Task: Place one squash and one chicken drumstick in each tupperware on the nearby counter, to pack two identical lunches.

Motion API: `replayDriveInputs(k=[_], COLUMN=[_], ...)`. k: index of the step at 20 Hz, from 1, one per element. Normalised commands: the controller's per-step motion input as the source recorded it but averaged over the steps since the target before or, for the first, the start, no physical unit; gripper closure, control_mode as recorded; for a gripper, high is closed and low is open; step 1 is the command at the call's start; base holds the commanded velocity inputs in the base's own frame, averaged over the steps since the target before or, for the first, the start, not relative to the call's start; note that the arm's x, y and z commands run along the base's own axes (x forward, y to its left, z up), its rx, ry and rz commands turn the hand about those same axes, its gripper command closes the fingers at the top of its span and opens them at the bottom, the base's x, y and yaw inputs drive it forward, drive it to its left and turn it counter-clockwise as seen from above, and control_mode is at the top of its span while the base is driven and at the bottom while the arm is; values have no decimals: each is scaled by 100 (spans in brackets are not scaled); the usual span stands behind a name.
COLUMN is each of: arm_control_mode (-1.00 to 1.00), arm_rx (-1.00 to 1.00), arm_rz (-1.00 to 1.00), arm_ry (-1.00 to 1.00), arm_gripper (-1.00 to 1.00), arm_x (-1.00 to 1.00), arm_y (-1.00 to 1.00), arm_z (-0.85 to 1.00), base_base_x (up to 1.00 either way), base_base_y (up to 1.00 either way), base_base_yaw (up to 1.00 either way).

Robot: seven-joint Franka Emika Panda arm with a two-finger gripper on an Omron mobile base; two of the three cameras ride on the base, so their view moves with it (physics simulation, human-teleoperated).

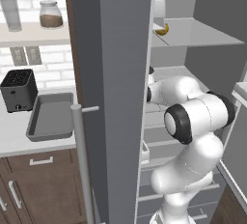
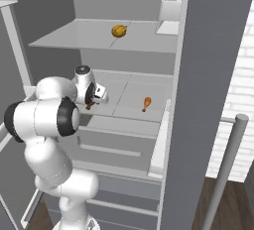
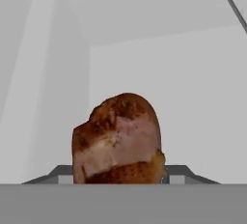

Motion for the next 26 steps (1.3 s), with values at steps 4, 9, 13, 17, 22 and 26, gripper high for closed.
replayDriveInputs(k=[4,9,13,17,22,26], arm_control_mode=[-100,-100,-100,-100,-100,-100], arm_rx=[6,2,-6,-12,-9,-1], arm_rz=[-8,0,6,1,0,0], arm_ry=[-16,-19,-2,5,13,8], arm_gripper=[100,100,100,100,100,100], arm_x=[-100,-100,-100,-100,-100,-100], arm_y=[-75,-41,0,0,-1,-16], arm_z=[22,77,88,100,61,31], base_base_x=[0,0,0,0,0,0], base_base_y=[0,0,0,0,0,0], base_base_yaw=[0,0,0,0,0,0])
